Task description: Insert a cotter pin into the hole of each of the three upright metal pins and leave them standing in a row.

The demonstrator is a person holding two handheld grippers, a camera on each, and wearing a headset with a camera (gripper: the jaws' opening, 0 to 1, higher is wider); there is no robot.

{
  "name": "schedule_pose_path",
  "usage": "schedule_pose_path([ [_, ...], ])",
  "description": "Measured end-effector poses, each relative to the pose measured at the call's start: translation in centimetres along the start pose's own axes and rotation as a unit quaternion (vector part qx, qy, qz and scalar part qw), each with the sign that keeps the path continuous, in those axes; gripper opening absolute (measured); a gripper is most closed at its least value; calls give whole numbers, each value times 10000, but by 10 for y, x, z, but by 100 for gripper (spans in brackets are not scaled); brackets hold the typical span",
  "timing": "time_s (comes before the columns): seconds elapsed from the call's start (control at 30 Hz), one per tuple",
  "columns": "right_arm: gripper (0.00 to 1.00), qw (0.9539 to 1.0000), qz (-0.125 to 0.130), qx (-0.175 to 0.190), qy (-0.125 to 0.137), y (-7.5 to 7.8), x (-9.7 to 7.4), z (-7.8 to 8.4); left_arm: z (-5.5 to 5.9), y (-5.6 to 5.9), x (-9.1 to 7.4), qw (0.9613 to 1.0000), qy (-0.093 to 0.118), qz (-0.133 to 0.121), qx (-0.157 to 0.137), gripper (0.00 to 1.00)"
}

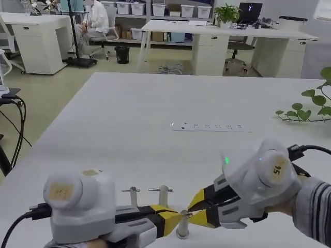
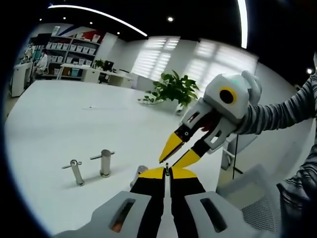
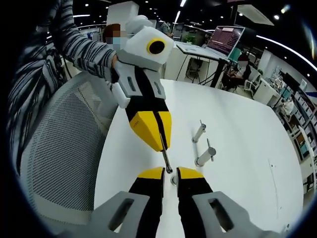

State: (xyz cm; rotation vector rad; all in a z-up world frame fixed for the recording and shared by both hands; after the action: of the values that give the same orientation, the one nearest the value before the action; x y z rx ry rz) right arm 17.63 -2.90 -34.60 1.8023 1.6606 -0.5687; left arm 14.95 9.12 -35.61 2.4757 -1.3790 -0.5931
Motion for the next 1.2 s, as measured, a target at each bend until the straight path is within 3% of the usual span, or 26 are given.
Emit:
schedule_pose_path([
  [0.3, 5, 9989, -273, 365, 121, -7, 1, 2, 0, 8, -4, 9991, 75, 353, 225, 0],
  [0.77, 0, 9975, -620, 287, 198, -22, 2, -2, 7, 16, -9, 9973, -74, 607, 412, 0],
  [0.9, 0, 9977, -647, 165, 144, -24, 1, -2, 8, 16, -10, 9971, -86, 634, 417, 0],
  [1.1, 0, 9979, -566, -308, 44, -27, 1, -4, 9, 17, -11, 9969, -107, 589, 510, 0],
  [1.2, 0, 9975, -519, -469, -28, -27, 1, -4, 10, 15, -9, 9972, -110, 473, 570, 1],
])
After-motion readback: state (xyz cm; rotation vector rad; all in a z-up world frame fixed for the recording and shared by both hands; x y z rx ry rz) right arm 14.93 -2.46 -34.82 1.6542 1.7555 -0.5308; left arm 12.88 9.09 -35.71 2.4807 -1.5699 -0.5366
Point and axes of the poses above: the centre of the closed fingertips' face, and the gripper's own axes: x roughly forward along the fingers, y roughly to its right, z roughly out of its underside, the point moved 7 cm from there along -x, roughly backward along the fingers, and after that the axes turned 4 degrees about y, right-handed, at the moved point
